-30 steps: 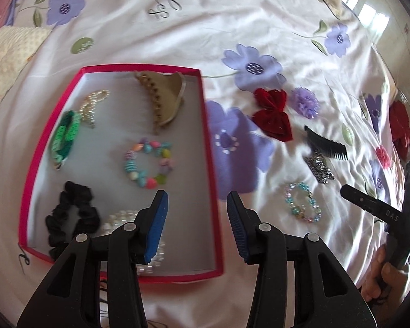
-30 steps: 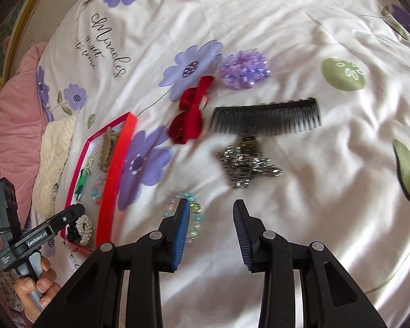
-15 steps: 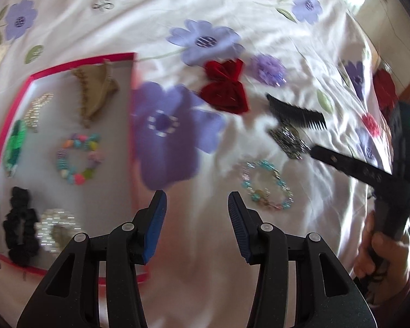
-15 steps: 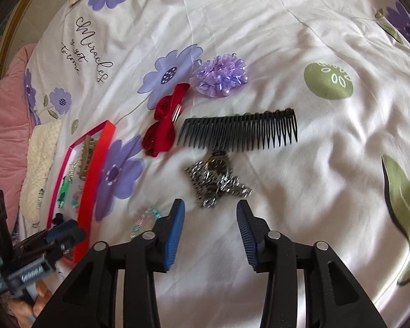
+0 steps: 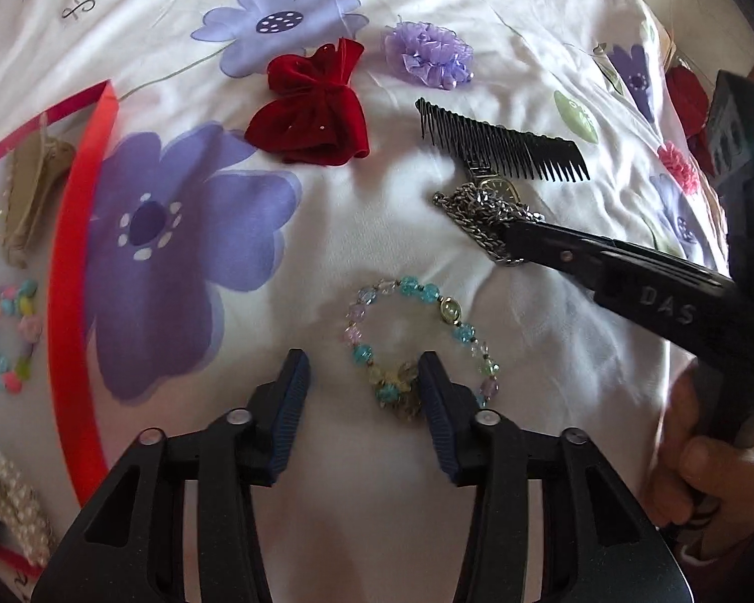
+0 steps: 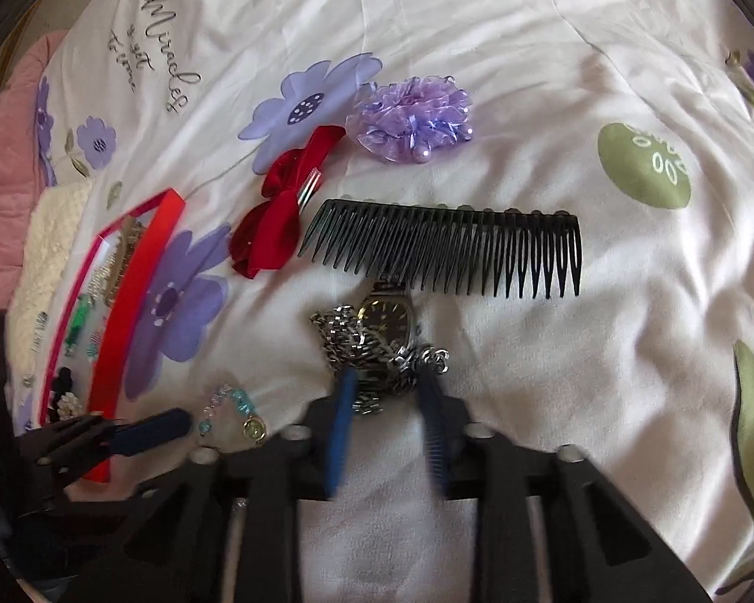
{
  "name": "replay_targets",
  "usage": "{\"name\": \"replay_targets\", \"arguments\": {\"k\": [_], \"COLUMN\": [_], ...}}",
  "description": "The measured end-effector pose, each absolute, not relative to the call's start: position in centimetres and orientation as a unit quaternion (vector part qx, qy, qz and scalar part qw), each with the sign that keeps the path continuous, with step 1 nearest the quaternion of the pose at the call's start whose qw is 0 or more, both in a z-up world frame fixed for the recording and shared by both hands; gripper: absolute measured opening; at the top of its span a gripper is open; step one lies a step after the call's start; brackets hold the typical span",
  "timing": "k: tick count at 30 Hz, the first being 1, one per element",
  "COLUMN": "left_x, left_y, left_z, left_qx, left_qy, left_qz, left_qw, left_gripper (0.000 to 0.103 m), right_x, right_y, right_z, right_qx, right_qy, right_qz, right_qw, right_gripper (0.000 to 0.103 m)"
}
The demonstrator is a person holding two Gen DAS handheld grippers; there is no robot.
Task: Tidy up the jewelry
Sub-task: 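Grasp the pastel beaded bracelet with the left tool while the right tool grasps the silver watch, then carry the bracelet and watch into the red box and open both tools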
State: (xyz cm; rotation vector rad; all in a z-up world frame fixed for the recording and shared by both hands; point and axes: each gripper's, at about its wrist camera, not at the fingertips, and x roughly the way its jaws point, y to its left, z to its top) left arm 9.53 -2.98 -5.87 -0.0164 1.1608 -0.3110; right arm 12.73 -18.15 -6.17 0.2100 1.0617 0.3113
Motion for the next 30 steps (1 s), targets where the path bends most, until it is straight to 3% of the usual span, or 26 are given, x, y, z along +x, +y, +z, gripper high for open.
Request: {"name": "replay_targets", "arguments": {"k": [2,5,15,30], "left_x": [9.4,9.1,7.1,4.4], "left_y": [-3.3,-3.5,-2.0,1.3], "left_z": [-5.7,-5.6,-4.1,-0.4], "left_qx": [-0.001,0.007,-0.025,-0.064], "left_qy": [0.542,0.538,0.521,0.485], "left_qz": [-0.155,-0.159,-0.163,-0.153], "left_qw": [0.826,0.828,0.838,0.859], "left_gripper": [0.016,0.007,0.006,0.006], "right_x": [12.7,12.4,10.4,8.4], "right_y": [-18.4,-18.7,-20.8,-21.3], "right_z": [-6.0,-5.7,-3.4,-2.0], "right_qx": [0.103,0.114,0.162,0.149], "right_qy": [0.500,0.496,0.473,0.462], "right_qz": [0.146,0.145,0.159,0.154], "right_qw": [0.847,0.849,0.851,0.861], "right_gripper": [0.015,0.015,0.015,0.015]}}
